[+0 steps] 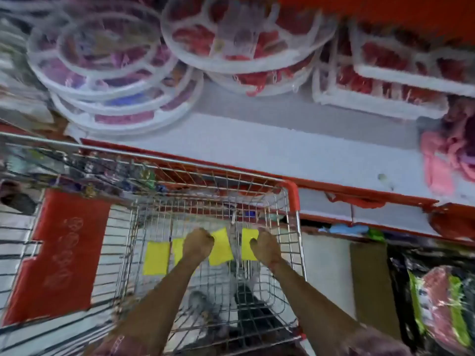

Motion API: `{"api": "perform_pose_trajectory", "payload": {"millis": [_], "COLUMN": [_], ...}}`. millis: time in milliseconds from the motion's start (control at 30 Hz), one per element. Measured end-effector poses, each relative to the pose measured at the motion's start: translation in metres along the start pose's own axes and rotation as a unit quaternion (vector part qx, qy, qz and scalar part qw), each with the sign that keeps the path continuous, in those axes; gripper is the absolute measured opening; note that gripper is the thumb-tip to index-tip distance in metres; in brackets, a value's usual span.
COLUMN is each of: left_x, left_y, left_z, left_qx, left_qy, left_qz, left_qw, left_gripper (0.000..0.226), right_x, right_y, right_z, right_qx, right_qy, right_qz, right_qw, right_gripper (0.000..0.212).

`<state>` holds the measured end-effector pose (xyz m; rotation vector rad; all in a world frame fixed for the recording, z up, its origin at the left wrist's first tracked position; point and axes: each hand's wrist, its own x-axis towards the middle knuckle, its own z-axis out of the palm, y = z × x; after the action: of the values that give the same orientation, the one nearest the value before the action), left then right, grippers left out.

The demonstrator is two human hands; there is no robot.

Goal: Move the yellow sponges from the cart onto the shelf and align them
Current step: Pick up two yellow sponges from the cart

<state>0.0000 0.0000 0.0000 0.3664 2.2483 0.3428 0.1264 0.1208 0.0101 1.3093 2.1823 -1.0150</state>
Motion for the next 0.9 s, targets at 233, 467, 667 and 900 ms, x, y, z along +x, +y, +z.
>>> {"api": "perform_pose_trajectory", "payload": {"millis": [233, 467, 667, 900], "left_x": [0.032, 0.047, 0.052, 0.035], "left_y": [-0.012, -0.007, -0.008, -0.018], "left_z": [0.059, 0.070, 0.071, 0.054], "left_qx": [-0.039, -0.058, -0.104, -0.166], "left_qy": [-0.065, 0.002, -0.002, -0.004], "left_qz": [-0.126, -0.151, -0.208, -0.191], "left_qw": [0.989, 0.987, 0.973, 0.968], "left_gripper": [0.050, 0.059, 0.059, 0.049], "right_x": [0.028, 0.038, 0.054, 0.047], "right_y": [0.025, 0.016, 0.015, 0.014], "right_z": [0.061, 0.088, 0.088, 0.071], "right_qx": [-0.004, 0.060, 0.063, 0.159], "right_qy": [-0.061, 0.086, 0.058, 0.059], "right_qz": [0.090, 0.070, 0.135, 0.158], "right_qw": [0.994, 0.992, 0.987, 0.973], "right_gripper": [0.068, 0.067, 0.076, 0.056]}}
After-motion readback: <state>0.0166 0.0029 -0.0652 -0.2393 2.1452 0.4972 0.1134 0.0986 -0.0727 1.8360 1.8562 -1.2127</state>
